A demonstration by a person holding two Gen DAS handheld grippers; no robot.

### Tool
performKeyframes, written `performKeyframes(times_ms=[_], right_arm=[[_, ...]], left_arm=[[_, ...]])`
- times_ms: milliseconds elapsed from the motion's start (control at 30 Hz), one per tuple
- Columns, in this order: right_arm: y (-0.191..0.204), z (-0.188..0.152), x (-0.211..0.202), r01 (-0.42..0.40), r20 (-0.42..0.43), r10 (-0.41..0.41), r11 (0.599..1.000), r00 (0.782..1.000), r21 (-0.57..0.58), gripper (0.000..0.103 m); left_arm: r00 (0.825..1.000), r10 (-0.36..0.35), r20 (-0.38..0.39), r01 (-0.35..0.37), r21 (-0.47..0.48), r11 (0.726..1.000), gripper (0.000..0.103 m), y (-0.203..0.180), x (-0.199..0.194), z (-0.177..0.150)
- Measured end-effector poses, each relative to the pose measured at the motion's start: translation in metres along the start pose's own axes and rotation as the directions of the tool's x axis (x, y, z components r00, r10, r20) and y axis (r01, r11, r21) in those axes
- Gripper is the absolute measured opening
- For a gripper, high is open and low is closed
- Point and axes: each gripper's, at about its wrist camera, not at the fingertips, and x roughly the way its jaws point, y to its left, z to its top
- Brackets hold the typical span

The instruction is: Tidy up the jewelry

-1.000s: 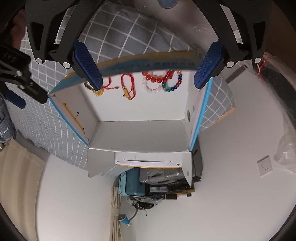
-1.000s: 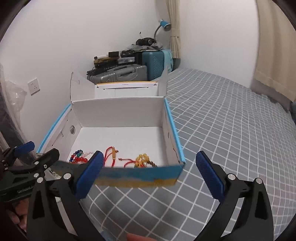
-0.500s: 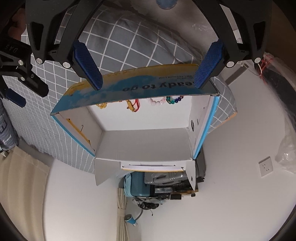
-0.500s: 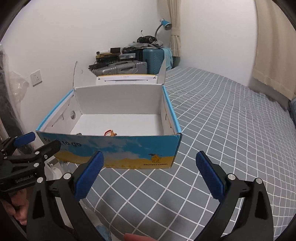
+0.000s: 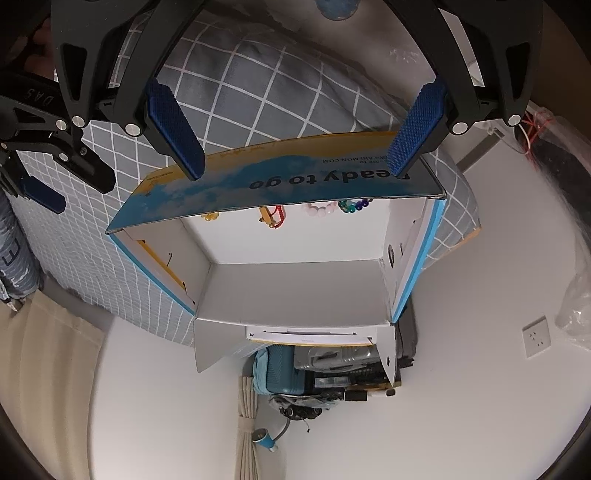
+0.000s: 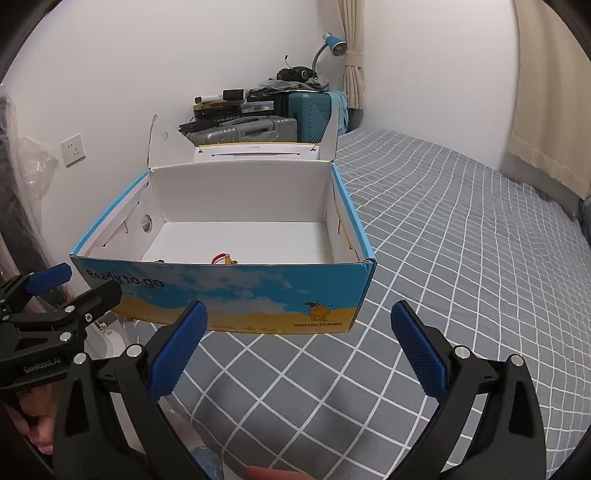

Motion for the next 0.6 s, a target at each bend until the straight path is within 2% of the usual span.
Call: performKeyframes(times_ms=[600], right_arm=[[-0.0008, -0.0005, 0.0044, 0.003, -0.009, -0.003, 1.000, 1.000, 0.005, 0.096]], left_arm=[[1.000, 0.007, -0.023, -0.007, -0.016, 1.000, 0.096, 0.0014, 0.0048, -0.0009]])
